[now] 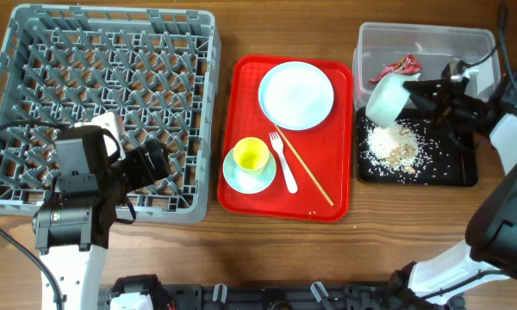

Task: Sort waste into correct bins and load items into the dishwasher rack
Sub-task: 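Tip the rice bowl over the black tray to pour out the rice, then set the empty bowl back on the red tray and release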

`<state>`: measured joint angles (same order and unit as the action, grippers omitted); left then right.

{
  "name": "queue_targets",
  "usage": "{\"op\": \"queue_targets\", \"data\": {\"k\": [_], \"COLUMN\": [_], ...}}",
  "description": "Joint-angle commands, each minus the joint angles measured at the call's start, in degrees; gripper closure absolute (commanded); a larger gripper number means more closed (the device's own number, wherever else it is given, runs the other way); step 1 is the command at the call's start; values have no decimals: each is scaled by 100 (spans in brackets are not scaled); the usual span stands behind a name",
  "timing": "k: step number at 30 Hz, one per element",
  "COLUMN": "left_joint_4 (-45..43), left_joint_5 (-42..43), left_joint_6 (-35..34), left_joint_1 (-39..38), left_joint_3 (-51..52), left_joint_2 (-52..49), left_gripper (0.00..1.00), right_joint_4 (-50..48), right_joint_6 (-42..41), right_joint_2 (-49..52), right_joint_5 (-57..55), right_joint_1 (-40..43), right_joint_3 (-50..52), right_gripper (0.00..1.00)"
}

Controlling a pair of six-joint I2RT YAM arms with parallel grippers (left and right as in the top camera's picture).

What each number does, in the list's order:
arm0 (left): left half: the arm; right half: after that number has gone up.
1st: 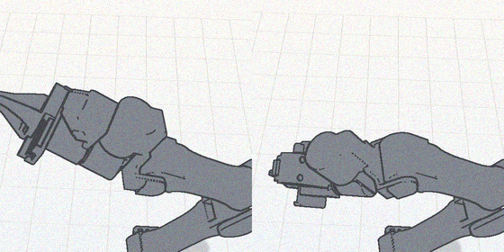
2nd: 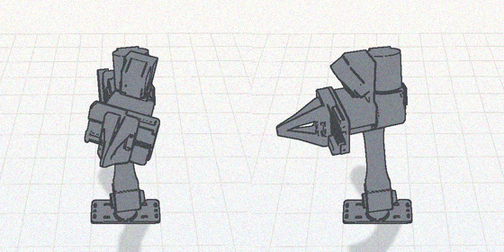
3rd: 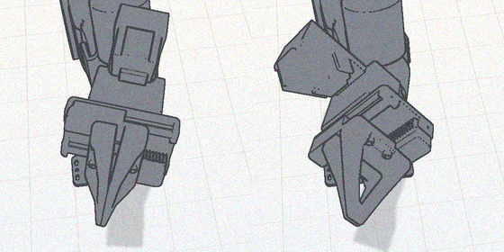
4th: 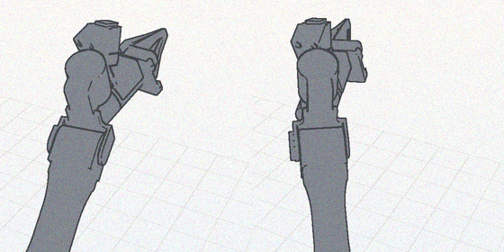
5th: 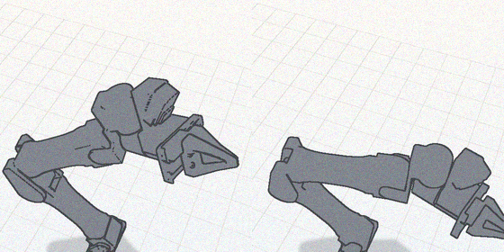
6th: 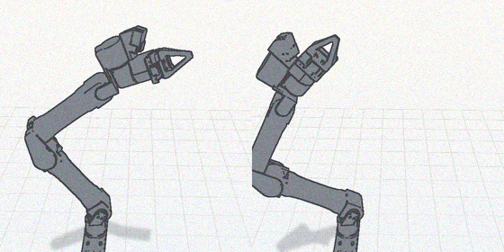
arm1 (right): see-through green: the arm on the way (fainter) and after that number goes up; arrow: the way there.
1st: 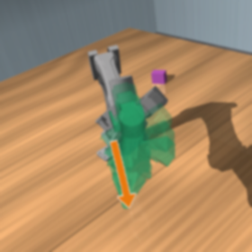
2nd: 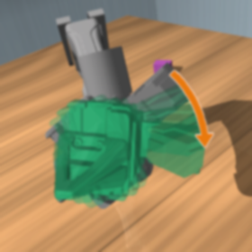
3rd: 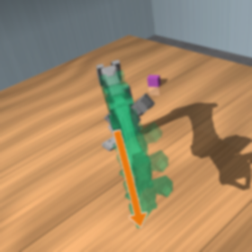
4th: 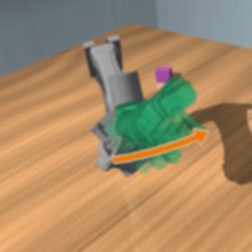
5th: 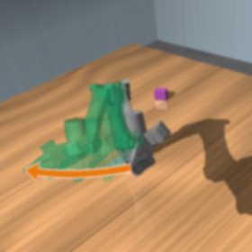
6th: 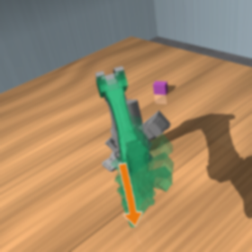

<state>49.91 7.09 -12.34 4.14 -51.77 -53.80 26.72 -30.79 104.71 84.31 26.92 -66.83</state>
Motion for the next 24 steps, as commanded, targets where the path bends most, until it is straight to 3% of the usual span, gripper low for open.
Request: {"op": "queue_targets", "data": {"k": [1,13,24], "left_joint_4": [-11,-13,-13], "left_joint_5": [-57,-57,-57], "left_joint_6": [-9,-9,-9], "left_joint_1": [15,15,15], "left_joint_3": [-101,-101,-101], "left_joint_2": [0,0,0], "left_gripper": [0,0,0], "right_joint_4": [363,1108,966], "right_joint_6": [55,474,1360], "right_joint_2": [31,-507,-1690], "right_joint_5": [-931,-2734,-5466], "right_joint_1": [-275,-1189,-3012], "right_joint_3": [-17,-61,-197], "right_gripper": [96,96,96]}}
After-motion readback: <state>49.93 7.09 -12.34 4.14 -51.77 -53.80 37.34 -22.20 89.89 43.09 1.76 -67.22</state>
